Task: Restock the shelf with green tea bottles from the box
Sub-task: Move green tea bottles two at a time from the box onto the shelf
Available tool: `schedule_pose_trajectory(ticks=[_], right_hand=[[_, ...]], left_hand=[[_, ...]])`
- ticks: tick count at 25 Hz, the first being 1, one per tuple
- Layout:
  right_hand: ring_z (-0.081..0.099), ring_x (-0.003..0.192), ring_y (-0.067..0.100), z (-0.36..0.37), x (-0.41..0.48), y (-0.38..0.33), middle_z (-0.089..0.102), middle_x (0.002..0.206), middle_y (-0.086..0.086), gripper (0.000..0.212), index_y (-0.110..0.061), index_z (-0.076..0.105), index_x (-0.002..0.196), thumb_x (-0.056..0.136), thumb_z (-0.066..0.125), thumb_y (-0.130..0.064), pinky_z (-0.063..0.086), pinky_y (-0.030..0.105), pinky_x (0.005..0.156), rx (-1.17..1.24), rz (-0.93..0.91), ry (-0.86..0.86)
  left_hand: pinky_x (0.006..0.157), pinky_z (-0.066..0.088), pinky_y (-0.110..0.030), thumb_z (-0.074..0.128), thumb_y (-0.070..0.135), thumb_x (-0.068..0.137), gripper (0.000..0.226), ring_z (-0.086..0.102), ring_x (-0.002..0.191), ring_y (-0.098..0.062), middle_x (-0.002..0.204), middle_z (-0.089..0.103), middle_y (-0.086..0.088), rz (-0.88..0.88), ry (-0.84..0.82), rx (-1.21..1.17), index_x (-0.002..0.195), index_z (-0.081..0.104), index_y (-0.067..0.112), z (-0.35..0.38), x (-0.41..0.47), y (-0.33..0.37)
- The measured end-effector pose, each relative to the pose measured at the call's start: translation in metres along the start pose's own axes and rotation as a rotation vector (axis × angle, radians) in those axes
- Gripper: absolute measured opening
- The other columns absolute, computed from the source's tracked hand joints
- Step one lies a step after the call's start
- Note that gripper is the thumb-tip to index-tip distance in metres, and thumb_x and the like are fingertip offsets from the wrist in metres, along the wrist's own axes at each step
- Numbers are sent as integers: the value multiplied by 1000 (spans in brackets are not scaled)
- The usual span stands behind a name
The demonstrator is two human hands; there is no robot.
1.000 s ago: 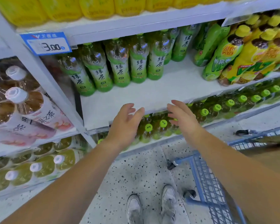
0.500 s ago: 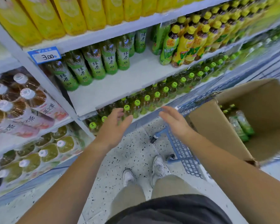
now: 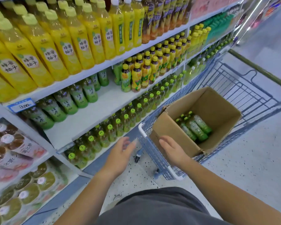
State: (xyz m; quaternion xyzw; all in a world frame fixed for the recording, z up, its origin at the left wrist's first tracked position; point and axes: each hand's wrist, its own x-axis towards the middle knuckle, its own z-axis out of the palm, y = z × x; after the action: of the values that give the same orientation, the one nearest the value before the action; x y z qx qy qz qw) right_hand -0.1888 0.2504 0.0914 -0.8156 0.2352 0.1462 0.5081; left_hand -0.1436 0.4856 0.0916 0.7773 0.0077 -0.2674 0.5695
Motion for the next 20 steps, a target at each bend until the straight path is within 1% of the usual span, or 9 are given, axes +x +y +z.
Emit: schedule_pose_trajectory(ticks=[3, 5, 6, 8, 9, 11, 15, 17, 20], right_hand=[[42, 123, 5, -35, -8, 20, 47, 149, -5, 53, -23, 43, 151, 104, 45, -48, 30, 22, 100, 1, 28, 45], [44, 126, 7, -63, -9, 35, 48, 147, -6, 51, -23, 45, 150, 104, 45, -47, 35, 27, 103, 52, 45, 63], [47, 127, 9, -79, -9, 43, 50, 146, -6, 50, -24, 45, 149, 104, 45, -47, 38, 30, 104, 88, 48, 62], [51, 123, 12, -114, -7, 58, 52, 142, -6, 49, -26, 44, 148, 104, 45, -48, 45, 29, 95, 136, 56, 50], [50, 122, 11, -132, -5, 65, 52, 140, -8, 50, -27, 44, 148, 104, 45, -49, 43, 26, 92, 146, 59, 44], [47, 122, 9, -166, -1, 82, 50, 138, -10, 51, -29, 44, 148, 102, 47, -51, 37, 26, 98, 167, 58, 32], [47, 119, 9, -227, 15, 110, 50, 138, -10, 53, -32, 42, 149, 101, 46, -55, 36, 31, 104, 119, 50, -14], [48, 120, 11, -252, 27, 120, 50, 142, -8, 55, -31, 41, 151, 102, 45, -55, 37, 32, 105, 102, 66, -25], [44, 131, 13, -282, 41, 128, 45, 147, -8, 55, -29, 41, 152, 103, 45, -54, 35, 30, 103, 95, 101, -4]], left_hand=[[94, 41, -27, 56, 63, 93, 63, 51, 125, -7, 142, 51, 11, -1, -67, 11, 146, 44, 31, 38, 1, 16], [93, 41, -25, 56, 61, 95, 61, 50, 124, -4, 142, 51, 12, 6, -75, 21, 147, 44, 31, 67, 5, 25], [90, 42, -22, 56, 60, 95, 60, 51, 120, -1, 141, 51, 13, 10, -76, 23, 146, 44, 31, 84, 7, 31], [81, 40, -16, 56, 59, 96, 59, 50, 111, 6, 136, 50, 16, 3, -71, -2, 147, 44, 31, 120, 11, 46], [79, 39, -14, 56, 59, 96, 59, 49, 108, 8, 133, 50, 17, -5, -65, -25, 147, 43, 32, 138, 13, 54], [77, 38, -13, 55, 61, 96, 57, 49, 105, 12, 131, 50, 20, -24, -44, -69, 145, 45, 33, 176, 16, 67], [85, 42, -24, 51, 58, 98, 51, 50, 121, -9, 141, 48, 9, -100, 11, -165, 143, 46, 33, 237, 24, 84], [82, 42, -24, 50, 58, 99, 52, 50, 124, -13, 141, 49, 7, -132, 38, -191, 144, 46, 31, 261, 29, 94], [87, 41, -28, 51, 57, 99, 56, 50, 123, -11, 139, 50, 7, -152, 51, -235, 146, 45, 29, 283, 41, 105]])
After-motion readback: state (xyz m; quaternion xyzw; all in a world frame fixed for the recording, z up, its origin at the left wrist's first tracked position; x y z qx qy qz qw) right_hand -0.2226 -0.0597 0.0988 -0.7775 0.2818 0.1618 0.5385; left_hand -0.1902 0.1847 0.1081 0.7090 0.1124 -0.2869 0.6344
